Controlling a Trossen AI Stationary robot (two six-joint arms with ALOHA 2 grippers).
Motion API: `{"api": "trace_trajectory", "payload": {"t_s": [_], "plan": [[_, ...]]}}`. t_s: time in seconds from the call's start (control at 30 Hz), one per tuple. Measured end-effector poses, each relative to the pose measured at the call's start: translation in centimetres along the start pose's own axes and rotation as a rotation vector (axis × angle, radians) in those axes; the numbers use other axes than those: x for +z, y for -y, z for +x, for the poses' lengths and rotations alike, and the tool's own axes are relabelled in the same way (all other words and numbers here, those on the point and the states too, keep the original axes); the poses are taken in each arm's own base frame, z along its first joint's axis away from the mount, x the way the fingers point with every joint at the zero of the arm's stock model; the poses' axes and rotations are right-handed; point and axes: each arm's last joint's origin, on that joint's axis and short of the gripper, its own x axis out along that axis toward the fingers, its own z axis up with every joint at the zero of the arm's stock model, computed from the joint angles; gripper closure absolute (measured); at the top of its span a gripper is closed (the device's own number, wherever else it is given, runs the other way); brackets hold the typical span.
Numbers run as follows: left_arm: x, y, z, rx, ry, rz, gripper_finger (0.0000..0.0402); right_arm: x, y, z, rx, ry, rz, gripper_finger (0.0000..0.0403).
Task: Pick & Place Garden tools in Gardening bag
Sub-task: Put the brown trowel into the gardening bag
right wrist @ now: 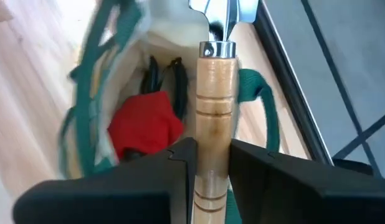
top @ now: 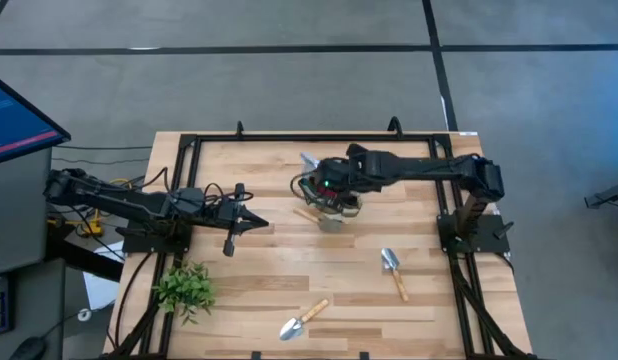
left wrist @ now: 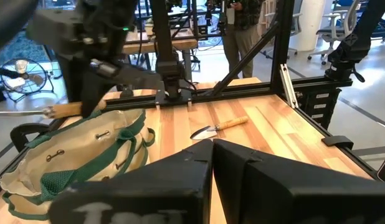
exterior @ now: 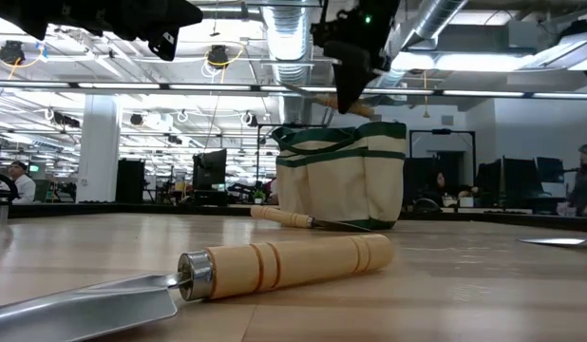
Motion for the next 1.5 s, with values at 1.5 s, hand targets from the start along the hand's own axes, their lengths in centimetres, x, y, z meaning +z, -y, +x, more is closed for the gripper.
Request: {"api": "trace_trajectory", "payload": {"t_s": [1.5], "plan": [[0.0,0.0,0.0,-0.002,-0.001,-0.001,0.04,-1.1,1.5,2.4,0.205,-0.143,-0.021,0.0238]]}}
